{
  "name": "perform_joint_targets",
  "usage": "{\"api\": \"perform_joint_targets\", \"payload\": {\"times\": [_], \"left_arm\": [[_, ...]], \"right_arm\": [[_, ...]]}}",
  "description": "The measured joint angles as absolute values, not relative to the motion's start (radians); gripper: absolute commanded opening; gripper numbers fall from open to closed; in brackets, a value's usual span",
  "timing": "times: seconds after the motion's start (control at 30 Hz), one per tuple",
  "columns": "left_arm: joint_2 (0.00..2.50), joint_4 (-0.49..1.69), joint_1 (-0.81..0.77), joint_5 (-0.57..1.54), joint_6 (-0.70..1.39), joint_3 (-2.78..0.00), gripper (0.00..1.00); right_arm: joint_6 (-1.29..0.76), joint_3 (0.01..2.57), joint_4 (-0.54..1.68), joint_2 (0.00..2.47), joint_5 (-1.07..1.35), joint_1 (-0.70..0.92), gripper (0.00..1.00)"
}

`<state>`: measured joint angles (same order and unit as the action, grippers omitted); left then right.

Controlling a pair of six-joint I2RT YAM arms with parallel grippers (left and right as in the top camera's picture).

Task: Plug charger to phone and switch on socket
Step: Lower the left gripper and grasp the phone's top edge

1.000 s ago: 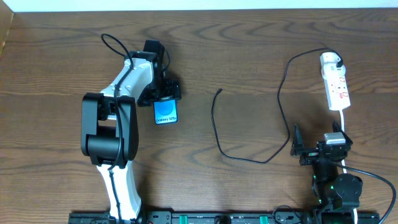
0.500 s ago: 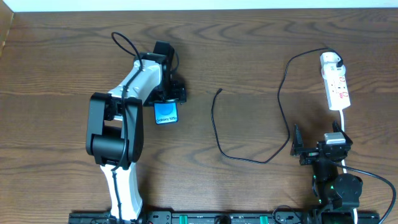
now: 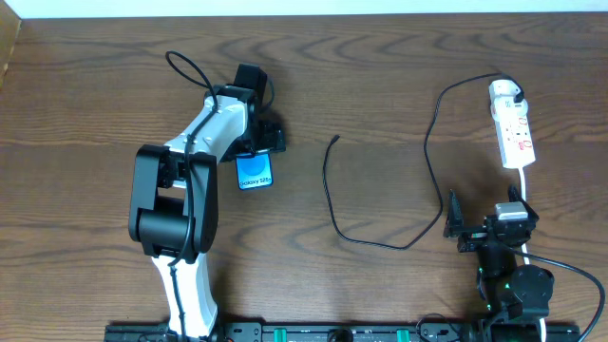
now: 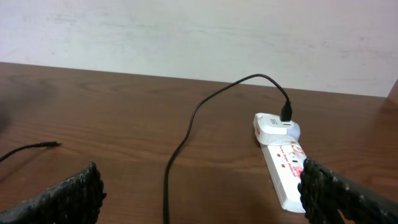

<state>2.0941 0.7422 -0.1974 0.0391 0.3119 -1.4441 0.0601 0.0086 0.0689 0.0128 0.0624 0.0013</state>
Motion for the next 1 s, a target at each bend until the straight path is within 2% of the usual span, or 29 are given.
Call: {"api": "perform_joint_targets", "payload": {"times": [0.23, 0.37, 0.5, 0.77, 1.0], "left_arm": [[2.094, 0.739, -0.197, 0.035, 0.315, -1.444, 0.96], [2.094, 0.738, -0.197, 0.03, 0.318, -1.444, 0.82], [2.094, 0.738, -0.197, 0.026, 0.317, -1.444, 0.74], [2.092, 0.748, -0.197, 0.023, 0.318, -1.445, 0.73], [2.093, 0.891, -0.191, -0.006, 0.318, -1.483, 0.74]], "right_arm": [[0.06, 0.009, 0.069, 0.013, 0.062, 0.001, 0.99], [0.06, 0.009, 0.069, 0.013, 0.063, 0.001, 0.99], [0.06, 0.009, 0.069, 0.013, 0.062, 0.001, 0.99], [0.06, 0.009, 0.069, 0.013, 0.062, 0.001, 0.99], [0.06, 0.009, 0.069, 0.013, 0.062, 0.001, 0.99]]}}
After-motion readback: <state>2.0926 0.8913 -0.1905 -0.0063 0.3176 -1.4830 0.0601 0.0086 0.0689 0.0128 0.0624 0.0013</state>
